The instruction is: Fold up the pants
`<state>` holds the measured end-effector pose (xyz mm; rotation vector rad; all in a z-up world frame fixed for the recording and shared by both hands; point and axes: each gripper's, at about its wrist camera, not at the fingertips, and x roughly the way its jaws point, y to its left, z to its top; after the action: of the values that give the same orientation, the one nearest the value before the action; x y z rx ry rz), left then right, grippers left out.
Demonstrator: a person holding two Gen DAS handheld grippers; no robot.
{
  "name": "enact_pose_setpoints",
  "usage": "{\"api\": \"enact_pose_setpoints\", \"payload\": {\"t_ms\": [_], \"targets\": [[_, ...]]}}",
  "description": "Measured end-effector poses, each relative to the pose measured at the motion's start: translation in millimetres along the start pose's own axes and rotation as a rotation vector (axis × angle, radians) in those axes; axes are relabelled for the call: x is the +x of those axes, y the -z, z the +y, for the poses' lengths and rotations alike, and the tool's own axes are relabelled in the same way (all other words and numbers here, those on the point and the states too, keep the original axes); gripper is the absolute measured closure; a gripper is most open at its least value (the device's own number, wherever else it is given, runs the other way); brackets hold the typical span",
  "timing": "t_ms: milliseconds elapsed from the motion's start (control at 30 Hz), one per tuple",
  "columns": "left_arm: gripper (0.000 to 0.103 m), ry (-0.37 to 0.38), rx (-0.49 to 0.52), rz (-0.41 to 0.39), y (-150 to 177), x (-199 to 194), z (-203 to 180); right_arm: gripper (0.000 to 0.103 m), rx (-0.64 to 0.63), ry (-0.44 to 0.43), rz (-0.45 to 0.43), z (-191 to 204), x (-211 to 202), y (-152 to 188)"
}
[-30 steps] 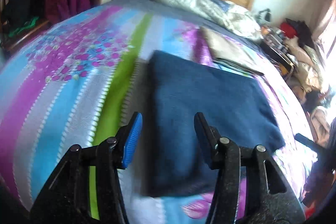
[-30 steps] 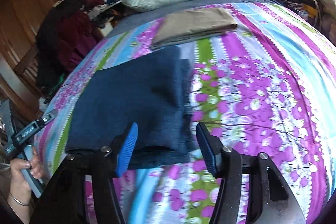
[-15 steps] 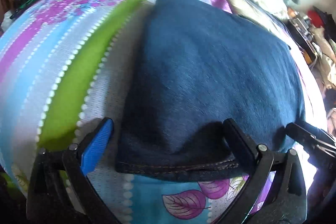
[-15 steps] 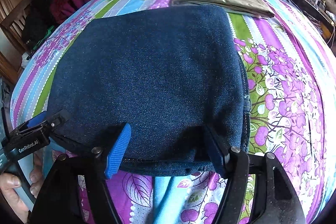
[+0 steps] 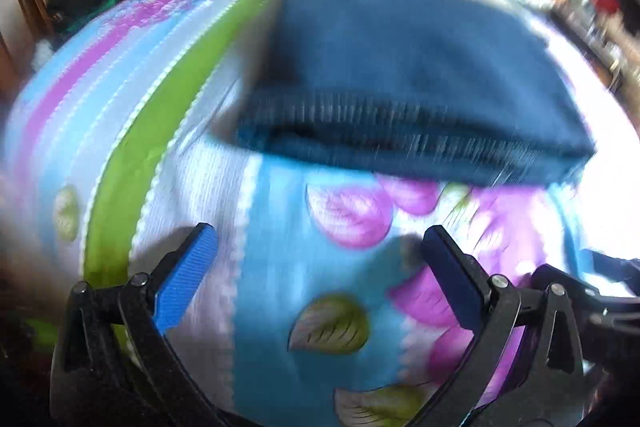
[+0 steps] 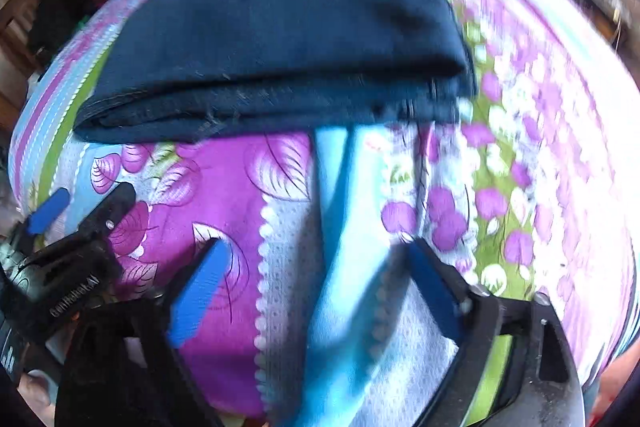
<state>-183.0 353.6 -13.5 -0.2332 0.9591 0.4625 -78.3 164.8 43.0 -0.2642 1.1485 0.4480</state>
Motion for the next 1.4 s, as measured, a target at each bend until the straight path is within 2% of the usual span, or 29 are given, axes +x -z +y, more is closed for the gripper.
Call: {"api": "enact_pose_setpoints", "payload": {"t_ms": [67, 133, 300, 400, 600, 1033, 1400], "targets": [[0.0, -0.048, -0.015, -0.043, 5.3, -1.8, -1.9, 0.0, 0.001, 0.045, 0.005, 5.6, 3.0, 1.8], [0.0, -0.047, -0.072, -0.032, 3.6, -0.1, 4.4, 0.0, 0.035, 0.025, 0.006, 1.0, 3.9, 0.5], [0.0, -0.026, -0.053, -0.011, -3.1, 4.3, 12.6, 0.0, 0.035, 0.009, -0.017, -4.0, 3.9, 0.6], [0.0, -0.044, -0.033, -0.01, -11.4, 10.5, 15.6, 0.0, 0.028, 0.015, -0.012, -2.9, 4.6, 0.8], [0.0, -0.045, -0.044, -0.005, -2.7, 5.1, 8.4, 0.0, 0.03, 0.021, -0.003, 1.0, 7.9, -1.0], [0.0, -0.064, -0.007, -0.07, 1.3, 6.0, 2.7, 0.0, 0.003, 0.029, -0.017, 9.8, 8.8, 1.6], [0.0, -0.057, -0.005, -0.083, 1.9, 4.6, 4.8, 0.0, -0.002, 0.033, -0.017, 12.5, 7.9, 3.4]]}}
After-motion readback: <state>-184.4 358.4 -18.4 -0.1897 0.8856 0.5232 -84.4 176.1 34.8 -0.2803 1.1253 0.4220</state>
